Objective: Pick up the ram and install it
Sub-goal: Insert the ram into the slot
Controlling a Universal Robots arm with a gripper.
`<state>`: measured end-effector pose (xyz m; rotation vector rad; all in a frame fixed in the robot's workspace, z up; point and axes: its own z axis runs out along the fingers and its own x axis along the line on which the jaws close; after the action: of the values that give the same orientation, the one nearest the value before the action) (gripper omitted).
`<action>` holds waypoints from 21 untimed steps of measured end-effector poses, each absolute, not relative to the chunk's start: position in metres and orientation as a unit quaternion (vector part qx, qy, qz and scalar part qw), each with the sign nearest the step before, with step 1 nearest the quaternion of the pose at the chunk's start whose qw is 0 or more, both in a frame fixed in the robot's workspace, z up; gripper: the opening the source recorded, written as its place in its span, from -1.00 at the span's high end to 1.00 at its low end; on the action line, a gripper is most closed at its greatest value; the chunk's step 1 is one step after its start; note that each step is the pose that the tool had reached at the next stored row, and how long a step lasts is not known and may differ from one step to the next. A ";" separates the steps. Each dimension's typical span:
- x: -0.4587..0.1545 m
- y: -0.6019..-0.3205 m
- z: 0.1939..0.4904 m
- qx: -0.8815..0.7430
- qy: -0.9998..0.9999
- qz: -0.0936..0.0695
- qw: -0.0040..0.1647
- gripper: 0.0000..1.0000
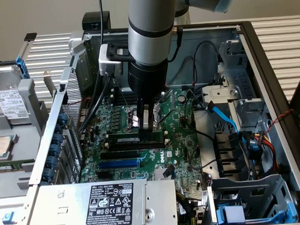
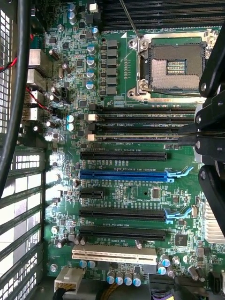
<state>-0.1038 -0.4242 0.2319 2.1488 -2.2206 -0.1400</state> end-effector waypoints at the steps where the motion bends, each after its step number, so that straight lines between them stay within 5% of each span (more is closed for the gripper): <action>1: -0.104 -0.424 0.232 0.694 -0.718 -0.045 0.024 0.76; 8: -0.104 -0.424 0.232 0.694 -0.718 -0.045 0.024 0.73; 13: -0.104 -0.424 0.232 0.694 -0.718 -0.045 0.024 0.35; 21: -0.104 -0.424 0.232 0.694 -0.718 -0.045 0.024 0.35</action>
<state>-0.1038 -0.4242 0.2320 2.1487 -2.2205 -0.1399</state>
